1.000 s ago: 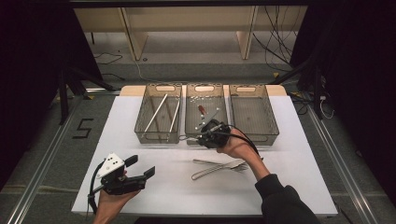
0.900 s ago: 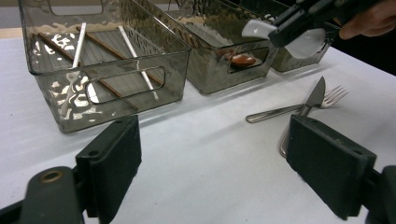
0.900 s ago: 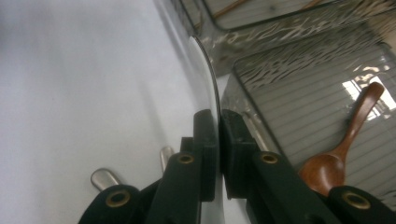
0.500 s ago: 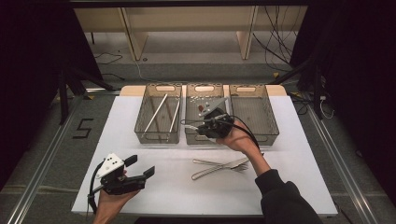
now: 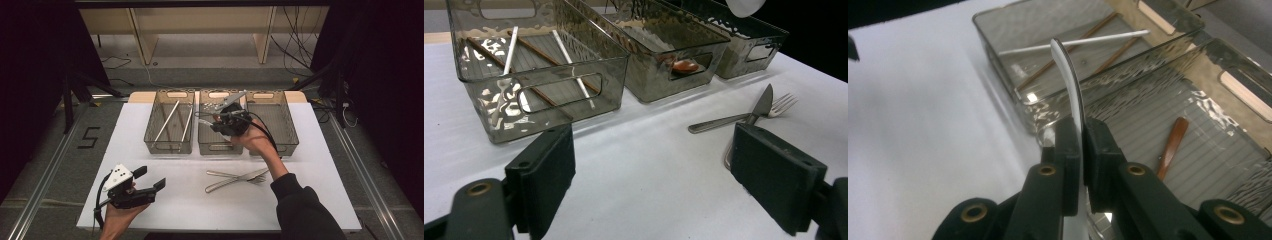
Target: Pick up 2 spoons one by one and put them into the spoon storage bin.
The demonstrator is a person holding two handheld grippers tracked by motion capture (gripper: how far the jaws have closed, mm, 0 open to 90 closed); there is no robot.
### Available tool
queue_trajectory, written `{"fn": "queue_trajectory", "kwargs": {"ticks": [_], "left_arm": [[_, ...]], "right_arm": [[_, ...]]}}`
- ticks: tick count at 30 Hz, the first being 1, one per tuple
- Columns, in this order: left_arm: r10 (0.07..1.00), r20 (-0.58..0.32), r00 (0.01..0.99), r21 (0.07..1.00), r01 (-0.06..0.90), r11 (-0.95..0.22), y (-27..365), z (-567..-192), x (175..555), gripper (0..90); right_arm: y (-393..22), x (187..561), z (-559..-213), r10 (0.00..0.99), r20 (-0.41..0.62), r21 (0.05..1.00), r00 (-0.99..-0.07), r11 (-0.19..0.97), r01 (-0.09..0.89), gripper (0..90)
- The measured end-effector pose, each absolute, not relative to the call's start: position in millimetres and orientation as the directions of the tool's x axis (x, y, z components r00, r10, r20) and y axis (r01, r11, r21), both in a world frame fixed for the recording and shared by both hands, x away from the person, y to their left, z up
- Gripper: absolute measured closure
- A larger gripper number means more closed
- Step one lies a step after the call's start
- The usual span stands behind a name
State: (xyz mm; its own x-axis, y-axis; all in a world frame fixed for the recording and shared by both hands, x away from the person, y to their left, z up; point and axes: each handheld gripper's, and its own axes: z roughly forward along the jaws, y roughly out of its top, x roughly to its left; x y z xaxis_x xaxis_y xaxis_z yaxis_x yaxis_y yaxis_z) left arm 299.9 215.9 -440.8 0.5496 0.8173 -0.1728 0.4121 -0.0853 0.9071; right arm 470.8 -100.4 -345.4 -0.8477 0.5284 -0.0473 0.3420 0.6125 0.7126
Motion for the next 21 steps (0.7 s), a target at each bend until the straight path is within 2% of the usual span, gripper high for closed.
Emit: {"fn": "queue_trajectory", "kwargs": {"ticks": [21], "left_arm": [[0.817, -0.175, 0.550, 0.908, 0.412, -0.083, 216, -441, 300, 18.0]], "right_arm": [[-104, 506, -355, 0.678, 0.002, 0.733, -0.735, 0.499, 0.463, 86.0]]}}
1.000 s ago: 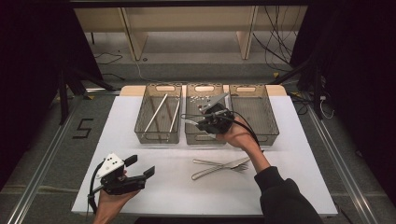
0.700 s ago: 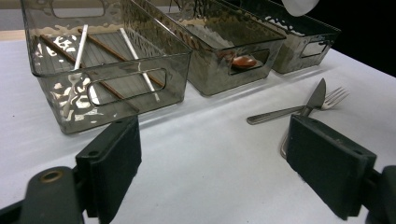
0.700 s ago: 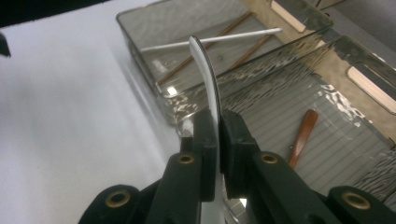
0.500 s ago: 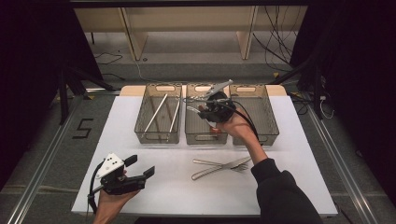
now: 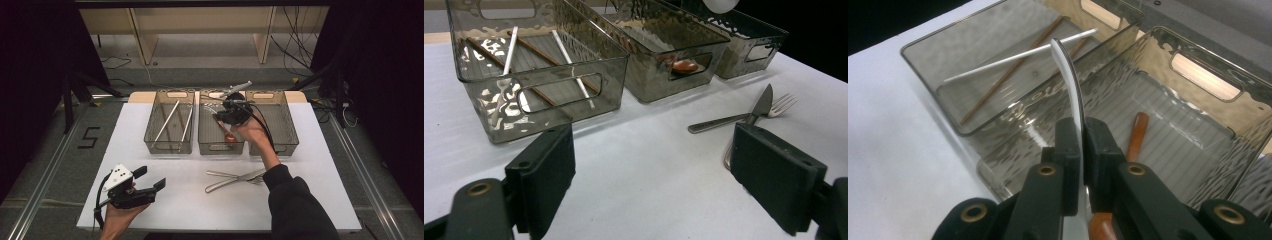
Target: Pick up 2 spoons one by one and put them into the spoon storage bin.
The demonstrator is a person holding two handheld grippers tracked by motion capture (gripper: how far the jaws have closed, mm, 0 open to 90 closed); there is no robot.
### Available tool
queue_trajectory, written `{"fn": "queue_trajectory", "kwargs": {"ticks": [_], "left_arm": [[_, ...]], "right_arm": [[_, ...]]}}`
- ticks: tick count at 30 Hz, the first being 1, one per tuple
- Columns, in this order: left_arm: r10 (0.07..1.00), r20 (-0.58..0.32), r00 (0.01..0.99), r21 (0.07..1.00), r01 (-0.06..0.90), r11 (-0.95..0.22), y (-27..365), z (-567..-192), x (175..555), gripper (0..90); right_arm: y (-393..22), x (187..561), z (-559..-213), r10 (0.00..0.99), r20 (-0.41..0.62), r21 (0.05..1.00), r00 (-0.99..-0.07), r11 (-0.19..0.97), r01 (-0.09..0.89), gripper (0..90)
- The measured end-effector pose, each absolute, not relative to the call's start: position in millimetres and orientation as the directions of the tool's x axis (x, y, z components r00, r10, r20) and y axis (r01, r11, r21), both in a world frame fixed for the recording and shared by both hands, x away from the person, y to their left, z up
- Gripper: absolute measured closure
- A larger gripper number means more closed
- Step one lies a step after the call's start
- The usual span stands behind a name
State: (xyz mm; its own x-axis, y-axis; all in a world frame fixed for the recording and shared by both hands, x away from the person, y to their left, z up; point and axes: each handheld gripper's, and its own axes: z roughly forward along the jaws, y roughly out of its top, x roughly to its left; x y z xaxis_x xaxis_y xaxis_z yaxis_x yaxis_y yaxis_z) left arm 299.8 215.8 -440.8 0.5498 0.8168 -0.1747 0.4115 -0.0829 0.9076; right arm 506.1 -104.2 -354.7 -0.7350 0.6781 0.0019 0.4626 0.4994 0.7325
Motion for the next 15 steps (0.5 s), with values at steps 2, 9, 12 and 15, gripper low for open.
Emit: {"fn": "queue_trajectory", "kwargs": {"ticks": [2, 9, 12, 15], "left_arm": [[0.817, -0.174, 0.550, 0.908, 0.410, -0.083, 216, -441, 300, 18.0], [0.816, -0.173, 0.551, 0.908, 0.410, -0.084, 216, -441, 299, 18.0], [0.816, -0.172, 0.552, 0.908, 0.409, -0.085, 216, -441, 299, 18.0], [0.816, -0.173, 0.552, 0.908, 0.411, -0.085, 216, -441, 299, 18.0]], "right_arm": [[-104, 508, -356, 0.688, 0.011, 0.732, -0.726, 0.489, 0.474, 86.0], [-104, 513, -364, 0.711, 0.030, 0.726, -0.702, 0.467, 0.505, 86.0], [-102, 514, -368, 0.717, 0.011, 0.721, -0.697, 0.477, 0.502, 86.0], [-101, 514, -371, 0.724, 0.015, 0.718, -0.690, 0.473, 0.511, 86.0]]}}
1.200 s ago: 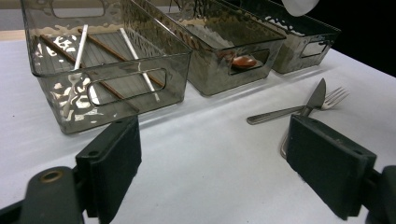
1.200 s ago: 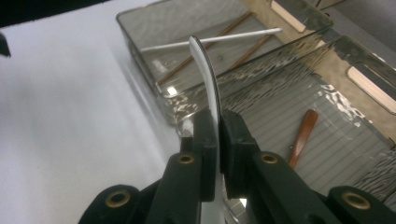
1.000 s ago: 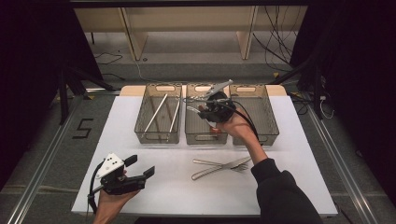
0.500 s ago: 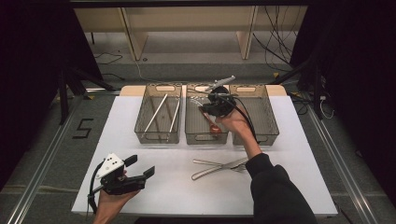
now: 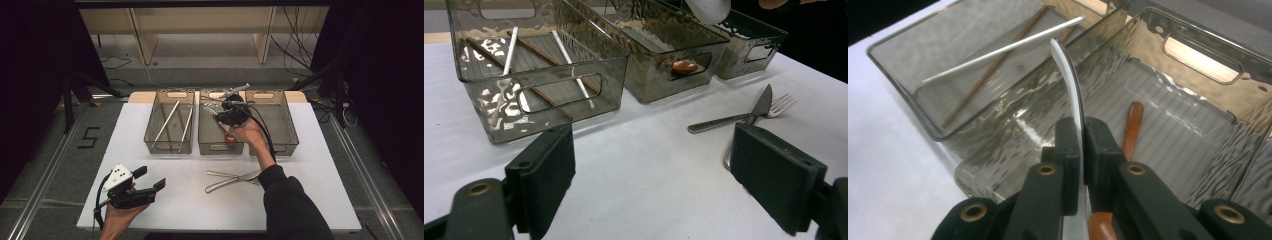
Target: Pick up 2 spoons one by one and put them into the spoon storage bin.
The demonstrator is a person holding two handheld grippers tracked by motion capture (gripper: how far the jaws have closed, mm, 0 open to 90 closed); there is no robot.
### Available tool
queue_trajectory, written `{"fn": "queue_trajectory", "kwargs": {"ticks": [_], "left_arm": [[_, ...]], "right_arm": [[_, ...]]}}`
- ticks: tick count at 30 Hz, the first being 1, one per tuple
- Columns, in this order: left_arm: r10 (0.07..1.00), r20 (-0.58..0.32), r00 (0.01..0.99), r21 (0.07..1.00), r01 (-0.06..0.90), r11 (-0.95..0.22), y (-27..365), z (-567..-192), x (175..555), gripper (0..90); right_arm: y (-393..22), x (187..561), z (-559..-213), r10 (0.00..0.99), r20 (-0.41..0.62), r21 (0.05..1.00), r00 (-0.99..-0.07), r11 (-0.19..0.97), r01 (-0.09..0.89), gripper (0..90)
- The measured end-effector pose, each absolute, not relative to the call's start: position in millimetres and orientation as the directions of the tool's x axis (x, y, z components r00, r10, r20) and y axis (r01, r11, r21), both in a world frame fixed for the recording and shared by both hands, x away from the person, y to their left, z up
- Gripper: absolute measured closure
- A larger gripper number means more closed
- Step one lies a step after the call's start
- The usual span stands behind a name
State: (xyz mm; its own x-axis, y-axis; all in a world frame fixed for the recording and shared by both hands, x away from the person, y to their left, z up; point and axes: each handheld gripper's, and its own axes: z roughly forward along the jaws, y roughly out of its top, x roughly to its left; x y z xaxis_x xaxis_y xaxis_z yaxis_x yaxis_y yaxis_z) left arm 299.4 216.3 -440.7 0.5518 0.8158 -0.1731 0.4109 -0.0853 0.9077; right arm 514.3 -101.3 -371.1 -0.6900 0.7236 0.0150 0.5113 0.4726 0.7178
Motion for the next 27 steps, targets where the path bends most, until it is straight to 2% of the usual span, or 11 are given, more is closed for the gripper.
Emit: {"fn": "queue_trajectory", "kwargs": {"ticks": [27], "left_arm": [[0.815, -0.173, 0.553, 0.908, 0.410, -0.085, 217, -441, 299, 18.0]], "right_arm": [[-103, 521, -398, 0.751, 0.033, 0.670, -0.659, 0.473, 0.572, 85.3]]}}
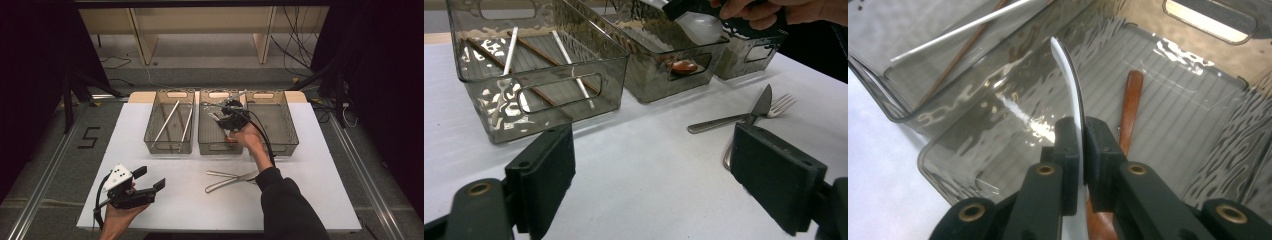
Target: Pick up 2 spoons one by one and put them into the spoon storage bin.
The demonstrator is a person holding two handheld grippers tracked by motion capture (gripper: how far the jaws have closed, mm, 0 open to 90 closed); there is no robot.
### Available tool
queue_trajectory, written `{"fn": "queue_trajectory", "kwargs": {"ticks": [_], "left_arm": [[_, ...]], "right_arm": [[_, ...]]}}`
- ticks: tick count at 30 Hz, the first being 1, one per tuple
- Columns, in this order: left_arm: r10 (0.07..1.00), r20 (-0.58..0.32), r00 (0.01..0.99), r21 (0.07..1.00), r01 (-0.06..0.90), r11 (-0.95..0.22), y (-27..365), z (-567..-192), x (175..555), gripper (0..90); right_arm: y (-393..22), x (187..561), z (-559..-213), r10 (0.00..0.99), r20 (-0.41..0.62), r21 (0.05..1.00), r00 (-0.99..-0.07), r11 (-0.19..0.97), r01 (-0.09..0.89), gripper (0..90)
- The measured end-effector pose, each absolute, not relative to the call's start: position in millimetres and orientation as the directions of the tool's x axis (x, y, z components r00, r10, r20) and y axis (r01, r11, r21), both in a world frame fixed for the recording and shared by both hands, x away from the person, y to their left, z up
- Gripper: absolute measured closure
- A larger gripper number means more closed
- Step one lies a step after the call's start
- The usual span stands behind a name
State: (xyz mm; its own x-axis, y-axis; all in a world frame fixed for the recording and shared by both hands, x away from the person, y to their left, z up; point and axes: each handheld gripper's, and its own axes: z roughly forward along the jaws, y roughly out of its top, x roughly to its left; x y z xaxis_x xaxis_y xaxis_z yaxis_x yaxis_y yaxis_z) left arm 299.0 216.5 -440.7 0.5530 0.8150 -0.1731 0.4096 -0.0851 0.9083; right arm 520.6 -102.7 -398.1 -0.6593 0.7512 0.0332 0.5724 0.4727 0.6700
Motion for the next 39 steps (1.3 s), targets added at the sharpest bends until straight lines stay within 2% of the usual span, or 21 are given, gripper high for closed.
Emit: {"fn": "queue_trajectory", "kwargs": {"ticks": [10, 14, 21, 30, 39], "left_arm": [[0.814, -0.168, 0.556, 0.908, 0.410, -0.092, 216, -441, 299, 18.0], [0.814, -0.168, 0.556, 0.907, 0.410, -0.093, 216, -441, 299, 18.0], [0.814, -0.168, 0.556, 0.907, 0.411, -0.093, 216, -441, 299, 18.0], [0.815, -0.169, 0.554, 0.906, 0.412, -0.092, 215, -441, 299, 18.0], [0.816, -0.170, 0.553, 0.906, 0.413, -0.092, 215, -441, 299, 18.0]], "right_arm": [[-103, 520, -407, 0.756, 0.040, 0.656, -0.654, 0.474, 0.588, 84.7], [-104, 520, -406, 0.758, 0.053, 0.658, -0.651, 0.464, 0.593, 76.5], [-106, 515, -397, 0.747, 0.067, 0.674, -0.661, 0.455, 0.582, 54.3], [-113, 494, -376, 0.682, 0.059, 0.687, -0.729, 0.502, 0.526, 45.0], [-119, 472, -368, 0.619, 0.051, 0.684, -0.784, 0.550, 0.479, 42.0]]}}
